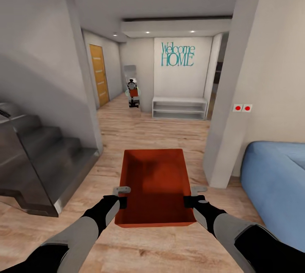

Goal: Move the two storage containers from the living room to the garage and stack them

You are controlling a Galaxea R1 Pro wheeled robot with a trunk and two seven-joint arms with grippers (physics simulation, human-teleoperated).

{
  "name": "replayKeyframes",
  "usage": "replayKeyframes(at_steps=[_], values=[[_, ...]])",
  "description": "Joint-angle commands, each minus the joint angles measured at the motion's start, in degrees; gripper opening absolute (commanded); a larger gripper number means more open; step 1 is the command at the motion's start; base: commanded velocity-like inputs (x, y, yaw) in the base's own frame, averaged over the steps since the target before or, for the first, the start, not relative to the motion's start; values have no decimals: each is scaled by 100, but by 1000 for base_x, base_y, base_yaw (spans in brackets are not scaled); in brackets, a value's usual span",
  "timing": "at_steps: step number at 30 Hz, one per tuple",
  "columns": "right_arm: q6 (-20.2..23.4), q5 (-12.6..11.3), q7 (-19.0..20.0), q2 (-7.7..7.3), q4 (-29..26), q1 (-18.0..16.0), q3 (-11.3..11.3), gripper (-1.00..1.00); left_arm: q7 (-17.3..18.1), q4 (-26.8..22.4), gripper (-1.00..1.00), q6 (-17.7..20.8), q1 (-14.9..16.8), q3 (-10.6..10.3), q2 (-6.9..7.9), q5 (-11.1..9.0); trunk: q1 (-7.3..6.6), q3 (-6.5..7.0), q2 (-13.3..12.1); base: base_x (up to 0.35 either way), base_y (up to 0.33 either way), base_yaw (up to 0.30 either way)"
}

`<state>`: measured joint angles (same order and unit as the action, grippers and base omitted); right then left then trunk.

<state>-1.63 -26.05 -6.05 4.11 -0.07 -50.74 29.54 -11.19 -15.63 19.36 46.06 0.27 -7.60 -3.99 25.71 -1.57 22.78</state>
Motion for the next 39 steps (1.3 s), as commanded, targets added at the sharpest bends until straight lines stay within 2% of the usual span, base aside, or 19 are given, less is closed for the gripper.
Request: replayKeyframes(at_steps=[1, 27, 39], values=[[-30, -84, -54, -33, 16, -9, -2, -100, -85, -19, -100, 50, 4, 25, 4, 144, 7, -13, 13, 323, 71, 0], [-38, -84, -54, -36, 16, -6, -7, -100, -85, -19, -100, 50, 8, 25, 3, 144, 7, -13, 13, 323, 71, -2], [-39, -84, -54, -33, 16, -9, -10, -100, -85, -20, -100, 50, 6, 25, 4, 144, 7, -13, 13, 323, 71, -167]])
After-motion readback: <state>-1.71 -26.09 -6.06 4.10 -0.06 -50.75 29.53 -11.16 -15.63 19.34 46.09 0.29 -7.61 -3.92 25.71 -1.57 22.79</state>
